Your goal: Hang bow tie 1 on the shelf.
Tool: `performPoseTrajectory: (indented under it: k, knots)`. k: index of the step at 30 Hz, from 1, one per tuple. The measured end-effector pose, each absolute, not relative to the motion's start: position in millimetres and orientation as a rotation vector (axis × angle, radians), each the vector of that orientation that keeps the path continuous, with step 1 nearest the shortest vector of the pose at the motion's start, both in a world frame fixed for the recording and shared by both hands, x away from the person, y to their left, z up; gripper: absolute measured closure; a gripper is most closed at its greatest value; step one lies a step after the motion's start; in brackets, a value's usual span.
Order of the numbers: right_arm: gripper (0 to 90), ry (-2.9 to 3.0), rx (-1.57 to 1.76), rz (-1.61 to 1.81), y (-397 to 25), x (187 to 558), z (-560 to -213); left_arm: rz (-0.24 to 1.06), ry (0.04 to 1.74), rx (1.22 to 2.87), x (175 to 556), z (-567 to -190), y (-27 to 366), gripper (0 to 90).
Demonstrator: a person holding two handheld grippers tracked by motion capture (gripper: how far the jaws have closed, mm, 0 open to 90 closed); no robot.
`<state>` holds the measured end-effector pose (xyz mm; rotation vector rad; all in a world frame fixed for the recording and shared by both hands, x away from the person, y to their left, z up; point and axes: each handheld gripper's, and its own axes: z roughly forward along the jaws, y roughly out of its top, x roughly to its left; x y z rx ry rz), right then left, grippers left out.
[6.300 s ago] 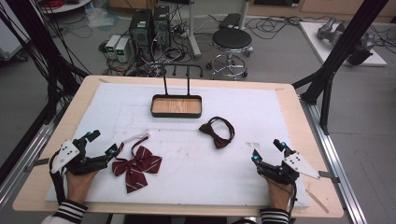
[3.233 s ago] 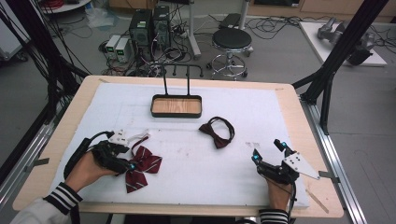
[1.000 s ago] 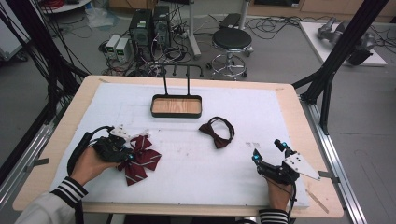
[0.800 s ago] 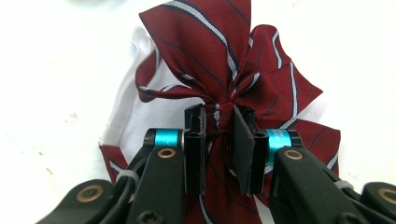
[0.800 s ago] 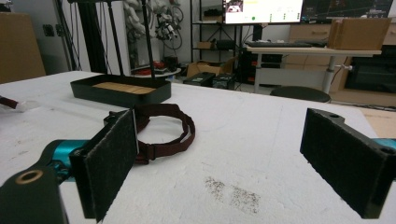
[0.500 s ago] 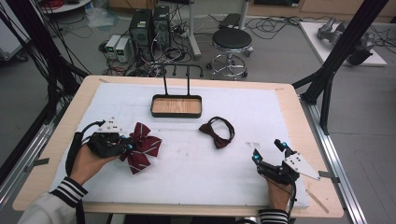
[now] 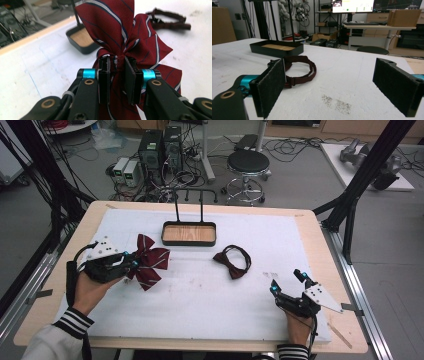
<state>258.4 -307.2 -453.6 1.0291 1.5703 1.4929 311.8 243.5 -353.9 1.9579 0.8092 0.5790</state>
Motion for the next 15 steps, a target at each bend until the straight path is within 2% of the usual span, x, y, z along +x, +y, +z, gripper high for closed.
performPoseTrajectory:
  k: [15]
  knots:
    - [10.5,1.57,1.03,1.497,-307.5,258.6,-453.6,0.643,0.781,1.849,327.4,-333.2,235.7,75.4]
